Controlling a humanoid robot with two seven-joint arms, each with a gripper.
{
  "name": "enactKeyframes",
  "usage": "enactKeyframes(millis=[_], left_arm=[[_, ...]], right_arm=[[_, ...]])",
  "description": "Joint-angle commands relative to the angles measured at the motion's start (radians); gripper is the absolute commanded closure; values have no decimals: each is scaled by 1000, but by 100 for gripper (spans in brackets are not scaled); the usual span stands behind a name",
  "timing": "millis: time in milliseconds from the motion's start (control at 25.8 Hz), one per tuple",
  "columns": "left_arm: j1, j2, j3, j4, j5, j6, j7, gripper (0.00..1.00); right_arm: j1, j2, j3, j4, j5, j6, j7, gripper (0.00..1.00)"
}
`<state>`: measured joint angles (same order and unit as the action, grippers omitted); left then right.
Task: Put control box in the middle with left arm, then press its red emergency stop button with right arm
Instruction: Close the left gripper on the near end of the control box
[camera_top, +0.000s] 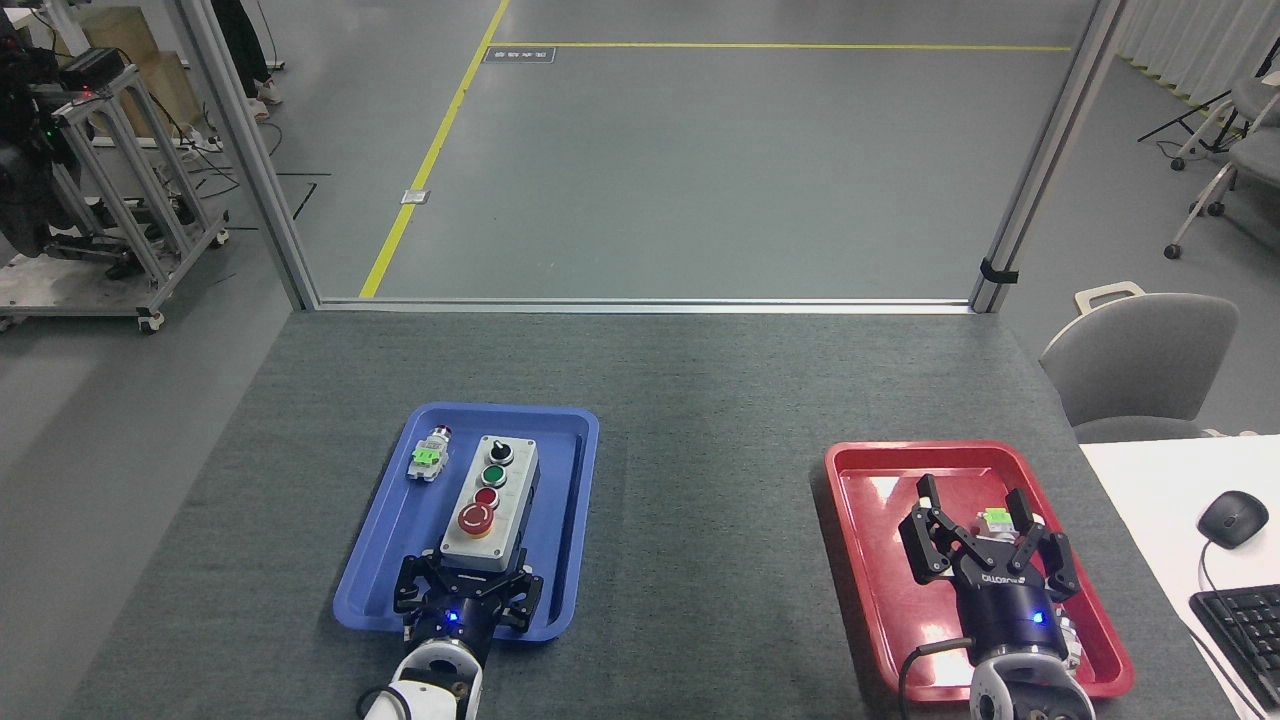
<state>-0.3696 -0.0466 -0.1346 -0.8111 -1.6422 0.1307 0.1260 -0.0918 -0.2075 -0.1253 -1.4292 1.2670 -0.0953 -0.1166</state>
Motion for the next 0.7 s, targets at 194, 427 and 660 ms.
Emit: enactKeyframes(millis=[194,427,660], left_arm=[[-61,11,-2,69,28,-5,-3,51],[-60,17,-2,35,25,-14,7,100],[67,44,-2,-321,35,-74,3,100]], right_arm=[[0,2,1,-1,0,0,0,0],[-2,2,0,-1,0,0,0,0],[-2,2,0,-1,0,0,0,0]])
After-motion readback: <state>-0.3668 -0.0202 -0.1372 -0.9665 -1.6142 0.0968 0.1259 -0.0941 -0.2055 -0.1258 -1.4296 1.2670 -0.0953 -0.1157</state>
